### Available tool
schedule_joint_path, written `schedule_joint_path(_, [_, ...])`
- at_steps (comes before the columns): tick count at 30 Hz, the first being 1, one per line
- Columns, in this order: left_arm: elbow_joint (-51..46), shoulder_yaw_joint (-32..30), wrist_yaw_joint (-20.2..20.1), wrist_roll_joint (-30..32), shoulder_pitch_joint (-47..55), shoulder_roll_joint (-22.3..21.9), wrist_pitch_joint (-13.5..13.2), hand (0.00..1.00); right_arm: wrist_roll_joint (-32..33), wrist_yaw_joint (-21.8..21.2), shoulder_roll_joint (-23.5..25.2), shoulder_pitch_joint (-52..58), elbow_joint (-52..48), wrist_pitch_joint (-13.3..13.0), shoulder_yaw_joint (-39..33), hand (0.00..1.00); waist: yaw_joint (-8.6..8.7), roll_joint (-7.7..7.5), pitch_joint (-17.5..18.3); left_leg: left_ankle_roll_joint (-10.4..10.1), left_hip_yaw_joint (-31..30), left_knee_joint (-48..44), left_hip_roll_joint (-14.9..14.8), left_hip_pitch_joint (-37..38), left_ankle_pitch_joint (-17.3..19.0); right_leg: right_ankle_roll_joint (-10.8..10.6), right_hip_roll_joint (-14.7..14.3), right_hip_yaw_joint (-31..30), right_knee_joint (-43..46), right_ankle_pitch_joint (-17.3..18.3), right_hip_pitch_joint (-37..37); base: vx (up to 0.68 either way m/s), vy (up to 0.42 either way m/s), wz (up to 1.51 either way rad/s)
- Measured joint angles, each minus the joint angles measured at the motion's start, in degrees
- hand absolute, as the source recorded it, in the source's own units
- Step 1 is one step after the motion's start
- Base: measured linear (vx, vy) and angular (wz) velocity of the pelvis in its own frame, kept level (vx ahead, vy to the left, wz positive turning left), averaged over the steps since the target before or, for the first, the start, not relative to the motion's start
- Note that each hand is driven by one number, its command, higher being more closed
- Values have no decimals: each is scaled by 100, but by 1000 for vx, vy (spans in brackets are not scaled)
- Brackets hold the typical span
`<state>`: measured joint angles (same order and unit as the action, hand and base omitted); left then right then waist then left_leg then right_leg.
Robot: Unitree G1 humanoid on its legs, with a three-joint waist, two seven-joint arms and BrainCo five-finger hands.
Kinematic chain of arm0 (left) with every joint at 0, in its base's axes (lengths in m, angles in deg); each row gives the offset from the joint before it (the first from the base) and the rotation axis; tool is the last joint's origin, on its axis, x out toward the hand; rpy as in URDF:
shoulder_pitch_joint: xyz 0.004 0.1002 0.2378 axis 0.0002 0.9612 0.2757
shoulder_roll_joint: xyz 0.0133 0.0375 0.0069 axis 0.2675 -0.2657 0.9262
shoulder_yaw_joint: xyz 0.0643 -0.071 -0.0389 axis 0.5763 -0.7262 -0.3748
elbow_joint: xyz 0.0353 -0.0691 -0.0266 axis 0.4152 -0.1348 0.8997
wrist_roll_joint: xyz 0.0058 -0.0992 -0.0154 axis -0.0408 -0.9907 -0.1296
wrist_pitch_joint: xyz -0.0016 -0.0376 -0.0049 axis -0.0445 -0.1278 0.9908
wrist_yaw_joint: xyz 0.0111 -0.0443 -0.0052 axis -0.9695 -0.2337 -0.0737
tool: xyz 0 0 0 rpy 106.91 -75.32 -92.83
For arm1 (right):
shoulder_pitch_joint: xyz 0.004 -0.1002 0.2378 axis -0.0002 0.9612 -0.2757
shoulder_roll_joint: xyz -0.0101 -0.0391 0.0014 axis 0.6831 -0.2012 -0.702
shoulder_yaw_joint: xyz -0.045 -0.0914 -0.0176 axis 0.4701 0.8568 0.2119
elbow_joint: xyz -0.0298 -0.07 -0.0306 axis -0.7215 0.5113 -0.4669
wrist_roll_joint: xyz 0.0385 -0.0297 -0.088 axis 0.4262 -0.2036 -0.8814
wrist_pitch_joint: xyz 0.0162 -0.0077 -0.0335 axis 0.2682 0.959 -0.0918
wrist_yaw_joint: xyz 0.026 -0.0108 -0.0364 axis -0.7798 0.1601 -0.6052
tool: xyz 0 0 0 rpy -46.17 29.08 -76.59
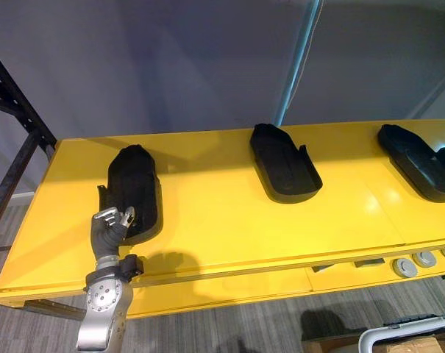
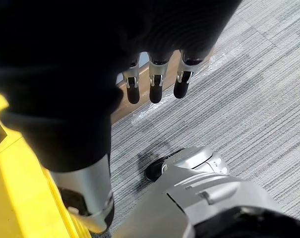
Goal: Walk over and take plastic housings, then place them on the shelf
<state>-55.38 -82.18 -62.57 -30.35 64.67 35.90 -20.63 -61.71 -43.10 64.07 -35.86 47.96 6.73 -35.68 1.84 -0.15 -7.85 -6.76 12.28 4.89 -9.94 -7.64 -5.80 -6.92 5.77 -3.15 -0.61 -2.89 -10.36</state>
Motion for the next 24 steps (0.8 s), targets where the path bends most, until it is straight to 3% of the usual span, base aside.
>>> schedule_joint_path(24, [464,-440,260,-20,-729,207,64,100,1,-49,92,3,-243,46,-13,0,6,-71,-36,-23,121,0,-17,-90,17,4,-20,-98,-4,-24,-151,0,2,-2])
